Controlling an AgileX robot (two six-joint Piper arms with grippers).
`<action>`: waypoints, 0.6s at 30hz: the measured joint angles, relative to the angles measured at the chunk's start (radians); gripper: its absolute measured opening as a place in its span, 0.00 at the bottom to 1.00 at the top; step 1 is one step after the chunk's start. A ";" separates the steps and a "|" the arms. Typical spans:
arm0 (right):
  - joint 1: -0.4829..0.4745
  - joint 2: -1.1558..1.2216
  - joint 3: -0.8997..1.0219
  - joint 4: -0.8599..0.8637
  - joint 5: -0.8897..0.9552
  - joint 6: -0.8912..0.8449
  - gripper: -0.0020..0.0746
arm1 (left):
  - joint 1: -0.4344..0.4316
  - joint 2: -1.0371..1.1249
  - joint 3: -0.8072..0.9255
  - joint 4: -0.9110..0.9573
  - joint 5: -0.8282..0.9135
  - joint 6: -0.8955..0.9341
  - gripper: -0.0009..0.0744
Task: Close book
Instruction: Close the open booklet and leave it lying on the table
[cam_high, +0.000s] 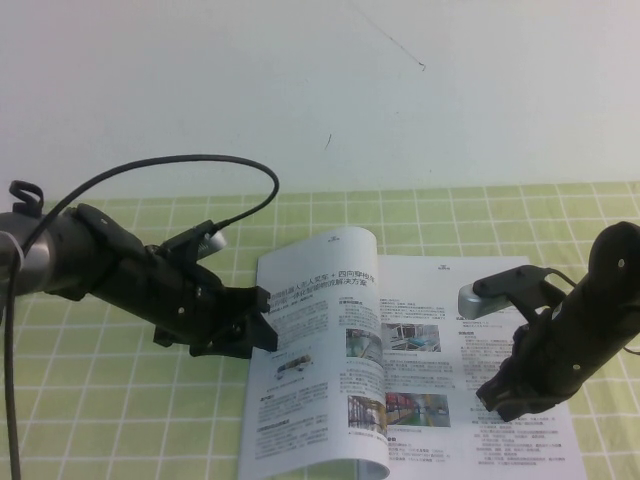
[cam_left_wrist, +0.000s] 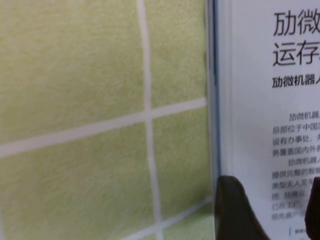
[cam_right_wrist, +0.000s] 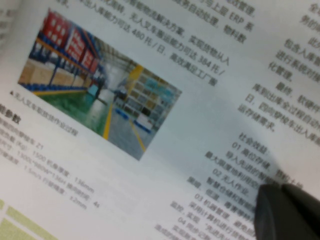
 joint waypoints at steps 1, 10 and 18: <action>0.000 0.000 0.000 0.000 0.000 0.000 0.02 | -0.008 0.006 0.000 -0.004 -0.007 0.003 0.40; 0.000 0.000 0.000 0.000 0.000 0.000 0.02 | -0.082 0.054 -0.006 -0.219 -0.010 0.152 0.40; 0.000 0.000 0.000 0.000 -0.002 0.000 0.02 | -0.114 0.075 -0.118 -0.501 0.130 0.340 0.40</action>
